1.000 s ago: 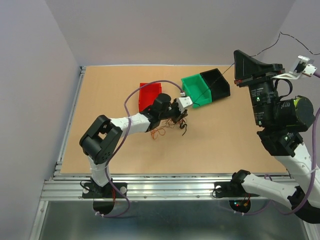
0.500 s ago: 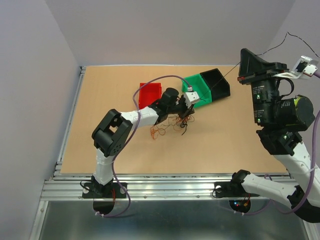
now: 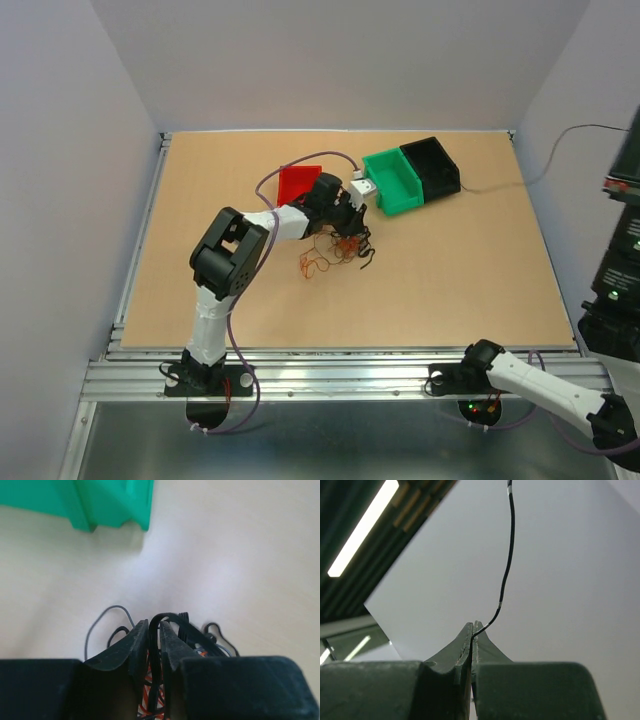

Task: Untangle the cables

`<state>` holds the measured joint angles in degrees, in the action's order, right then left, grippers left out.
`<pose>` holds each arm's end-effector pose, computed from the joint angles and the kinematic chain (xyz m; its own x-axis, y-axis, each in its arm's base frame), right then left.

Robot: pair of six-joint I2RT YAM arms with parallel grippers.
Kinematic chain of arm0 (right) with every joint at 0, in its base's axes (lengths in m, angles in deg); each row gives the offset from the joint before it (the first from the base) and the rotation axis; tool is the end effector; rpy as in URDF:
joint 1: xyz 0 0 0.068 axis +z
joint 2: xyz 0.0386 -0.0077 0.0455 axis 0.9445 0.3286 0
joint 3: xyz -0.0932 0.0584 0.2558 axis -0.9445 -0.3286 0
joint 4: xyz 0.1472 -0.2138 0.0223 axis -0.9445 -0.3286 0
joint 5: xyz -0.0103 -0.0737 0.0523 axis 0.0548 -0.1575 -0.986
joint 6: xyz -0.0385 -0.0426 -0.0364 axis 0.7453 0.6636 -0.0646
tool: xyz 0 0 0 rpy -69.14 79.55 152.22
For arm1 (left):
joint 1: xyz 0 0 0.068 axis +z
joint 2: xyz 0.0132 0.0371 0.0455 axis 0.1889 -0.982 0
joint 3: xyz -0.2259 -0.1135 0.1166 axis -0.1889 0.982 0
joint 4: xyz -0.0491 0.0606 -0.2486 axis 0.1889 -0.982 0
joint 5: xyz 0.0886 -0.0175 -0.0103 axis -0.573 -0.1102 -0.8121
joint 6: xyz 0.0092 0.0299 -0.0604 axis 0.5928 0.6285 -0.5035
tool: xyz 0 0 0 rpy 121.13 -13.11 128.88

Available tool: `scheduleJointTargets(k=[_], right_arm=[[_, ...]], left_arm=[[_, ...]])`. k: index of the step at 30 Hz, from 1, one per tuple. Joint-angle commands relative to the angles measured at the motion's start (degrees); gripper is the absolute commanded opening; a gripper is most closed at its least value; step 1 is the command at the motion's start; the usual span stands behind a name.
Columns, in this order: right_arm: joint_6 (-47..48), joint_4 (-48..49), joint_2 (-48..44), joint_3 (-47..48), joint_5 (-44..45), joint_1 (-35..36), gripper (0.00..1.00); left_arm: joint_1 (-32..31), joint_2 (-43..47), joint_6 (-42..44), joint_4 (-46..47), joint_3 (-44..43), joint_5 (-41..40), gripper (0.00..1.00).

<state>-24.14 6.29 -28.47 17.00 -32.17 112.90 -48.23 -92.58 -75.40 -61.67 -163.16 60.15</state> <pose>0.0501 0.0029 0.5957 0.6154 0.6614 -0.4288 -0.4052 0.7321 0.5476 0.3636 -0.3115 0.1792 -0.2024 0.3415 -0.9178 0.9275 0.3677 -0.0677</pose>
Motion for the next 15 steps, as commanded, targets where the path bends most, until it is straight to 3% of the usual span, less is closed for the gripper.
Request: scheduleJointTargets(k=[1,7,10,11,15], right_arm=[[1.6,6.4,-1.4,0.4,1.7,0.4,0.01],[2.7,6.4,-3.0,-1.1,2.1,0.3,0.01],[3.1,6.4,-3.3,-2.4,2.5,0.3,0.01],[3.2,6.5,-3.3,-2.7,2.6,0.3,0.01],[3.7,7.4,-3.2,-5.2,3.2,0.3,0.01]], left_arm=[[0.4,-0.4,-1.9,-3.4,-2.3,-0.2,0.27],[0.5,1.1,-0.9,-3.5,-2.0,-0.4,0.31],[0.5,3.8,-0.4,-2.6,-0.3,-0.8,0.46],[0.6,4.7,-0.2,-1.6,0.9,-1.0,0.56],[0.6,10.0,0.2,0.3,3.7,-1.6,0.65]])
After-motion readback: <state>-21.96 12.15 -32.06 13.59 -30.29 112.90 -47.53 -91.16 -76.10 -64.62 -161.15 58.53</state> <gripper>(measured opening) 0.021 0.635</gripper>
